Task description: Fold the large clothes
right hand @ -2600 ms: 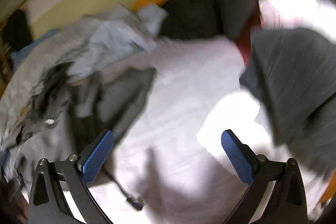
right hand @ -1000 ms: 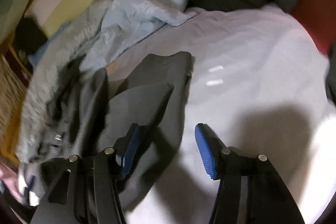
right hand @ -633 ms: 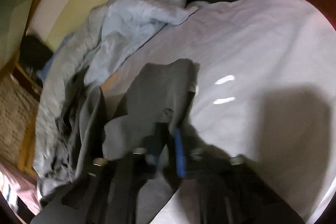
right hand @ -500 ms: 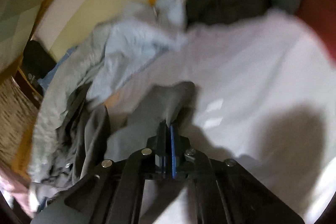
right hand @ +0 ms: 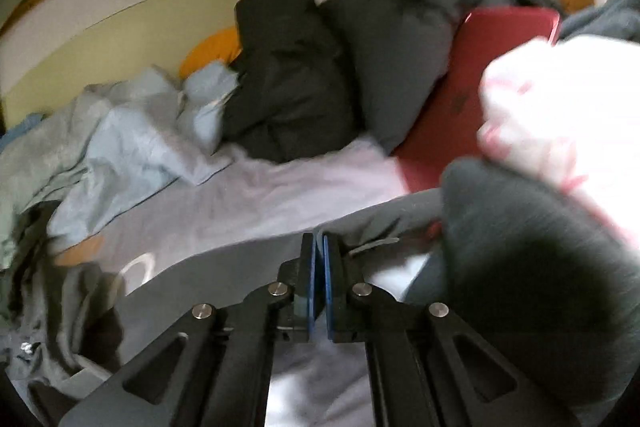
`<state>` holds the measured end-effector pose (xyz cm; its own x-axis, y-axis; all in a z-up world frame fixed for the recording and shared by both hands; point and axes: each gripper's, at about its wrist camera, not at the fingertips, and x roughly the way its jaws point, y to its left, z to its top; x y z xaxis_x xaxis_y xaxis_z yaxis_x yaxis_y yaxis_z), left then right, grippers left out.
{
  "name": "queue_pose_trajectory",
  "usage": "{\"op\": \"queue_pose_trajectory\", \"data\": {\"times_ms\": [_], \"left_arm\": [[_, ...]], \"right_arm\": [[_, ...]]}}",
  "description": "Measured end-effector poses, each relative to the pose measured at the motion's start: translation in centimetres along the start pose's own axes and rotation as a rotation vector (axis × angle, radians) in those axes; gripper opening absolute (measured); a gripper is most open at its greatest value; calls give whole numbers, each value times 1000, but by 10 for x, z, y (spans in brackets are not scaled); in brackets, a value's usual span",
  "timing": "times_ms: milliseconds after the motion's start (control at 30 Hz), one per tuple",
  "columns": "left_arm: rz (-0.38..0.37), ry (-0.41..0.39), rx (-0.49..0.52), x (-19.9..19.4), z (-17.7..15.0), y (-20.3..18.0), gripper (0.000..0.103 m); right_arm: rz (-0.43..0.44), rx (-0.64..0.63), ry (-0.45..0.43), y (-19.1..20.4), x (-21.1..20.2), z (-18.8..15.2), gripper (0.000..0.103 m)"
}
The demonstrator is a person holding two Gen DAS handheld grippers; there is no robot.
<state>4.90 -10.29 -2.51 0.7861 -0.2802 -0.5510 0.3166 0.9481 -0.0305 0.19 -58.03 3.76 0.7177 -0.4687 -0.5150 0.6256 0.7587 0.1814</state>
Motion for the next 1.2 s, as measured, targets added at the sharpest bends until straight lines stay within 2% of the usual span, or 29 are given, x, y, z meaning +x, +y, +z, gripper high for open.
{"op": "queue_pose_trajectory", "data": {"times_ms": [100, 133, 167, 300, 367, 433, 567, 633, 700, 733, 800, 867, 1033, 1067, 1100, 1133, 1200], "left_arm": [[-1, 2, 0, 1, 0, 1, 103], [-2, 2, 0, 1, 0, 0, 103], [-3, 2, 0, 1, -1, 1, 103], [-3, 5, 0, 2, -1, 1, 103], [-3, 5, 0, 2, -1, 1, 103], [-2, 5, 1, 2, -1, 0, 103], [2, 8, 5, 2, -1, 0, 103], [4, 7, 6, 3, -2, 1, 103], [2, 6, 4, 3, -3, 2, 103], [3, 7, 4, 3, -3, 1, 103], [6, 8, 7, 3, -3, 1, 103], [9, 8, 9, 2, -3, 2, 103], [13, 2, 11, 0, -4, 3, 103], [12, -10, 7, -2, -5, 4, 103], [16, -22, 3, -3, -4, 4, 103], [24, -27, 1, -4, -4, 4, 103], [38, -8, 5, 0, -4, 3, 103]], "right_arm": [[106, 87, 37, -5, 7, -2, 31], [115, 101, 61, -6, 10, -2, 44], [111, 103, 75, -7, 13, -1, 47], [147, 62, 51, 3, 9, -8, 47], [165, 49, 131, 5, 20, -10, 49], [118, 64, 210, 1, 33, -17, 49], [131, 59, 225, -1, 35, -26, 49], [57, 16, 256, 2, 46, -31, 48], [-9, 25, 303, -2, 55, -36, 33], [-53, 35, 291, -4, 54, -36, 7], [-90, 48, 277, -7, 53, -36, 4], [-31, 60, 239, -4, 42, -33, 2], [377, 200, 80, 8, -23, -4, 2], [437, 202, 51, 17, -35, 3, 2], [440, 172, 28, 29, -43, 9, 2], [403, 124, -2, 42, -49, 18, 2], [265, 40, -100, 64, -56, 38, 2]]}}
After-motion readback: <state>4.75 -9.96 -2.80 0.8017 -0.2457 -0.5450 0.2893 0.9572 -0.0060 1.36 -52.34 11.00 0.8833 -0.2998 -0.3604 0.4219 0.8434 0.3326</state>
